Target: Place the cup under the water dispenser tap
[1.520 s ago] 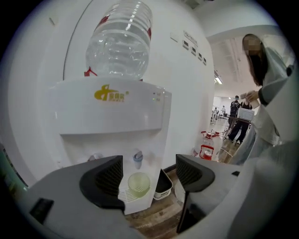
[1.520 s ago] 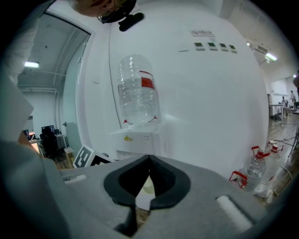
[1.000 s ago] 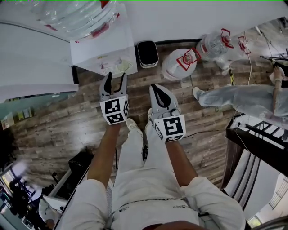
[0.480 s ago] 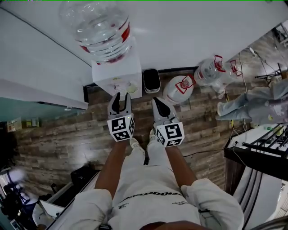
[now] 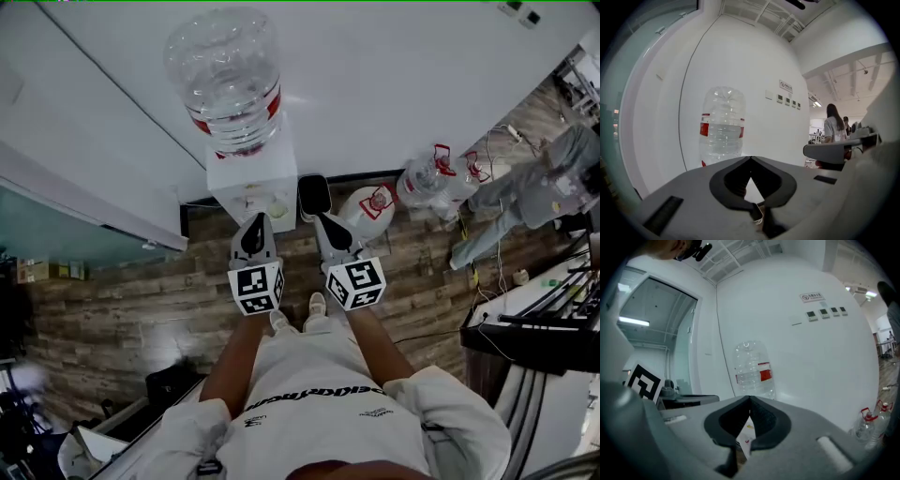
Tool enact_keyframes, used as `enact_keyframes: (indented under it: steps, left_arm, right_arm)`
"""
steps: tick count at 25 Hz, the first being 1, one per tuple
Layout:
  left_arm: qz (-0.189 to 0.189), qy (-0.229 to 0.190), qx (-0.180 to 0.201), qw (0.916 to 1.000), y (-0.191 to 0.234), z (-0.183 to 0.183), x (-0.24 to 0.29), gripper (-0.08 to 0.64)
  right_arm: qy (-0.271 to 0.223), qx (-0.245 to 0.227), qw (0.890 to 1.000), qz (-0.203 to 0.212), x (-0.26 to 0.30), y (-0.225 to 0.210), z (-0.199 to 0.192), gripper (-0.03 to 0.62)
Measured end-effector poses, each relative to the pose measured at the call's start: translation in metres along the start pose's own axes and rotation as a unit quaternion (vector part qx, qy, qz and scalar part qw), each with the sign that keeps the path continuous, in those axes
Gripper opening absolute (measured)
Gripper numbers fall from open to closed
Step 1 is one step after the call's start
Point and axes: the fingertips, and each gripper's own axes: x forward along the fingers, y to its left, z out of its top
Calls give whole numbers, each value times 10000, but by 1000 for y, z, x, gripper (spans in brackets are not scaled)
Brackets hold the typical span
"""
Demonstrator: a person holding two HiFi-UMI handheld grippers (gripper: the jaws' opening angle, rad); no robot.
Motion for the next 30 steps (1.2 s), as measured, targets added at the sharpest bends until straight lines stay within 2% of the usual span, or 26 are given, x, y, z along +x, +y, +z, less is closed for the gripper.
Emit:
enact_keyframes:
  steps: [6, 22, 30]
  left_arm:
    - [-70, -130, 93, 9998, -5, 28, -23, -3]
    - [-237, -311, 228, 9990, -17, 53, -48, -3]
    - [-246, -389, 158, 9988, -18, 51, -49, -3]
  right_arm:
    - [-192, -100, 9996, 197, -7, 24, 31, 0]
    - [-336, -264, 9986, 318, -14, 44, 55, 0]
    - [-381, -390, 9978, 366, -8, 50, 56, 0]
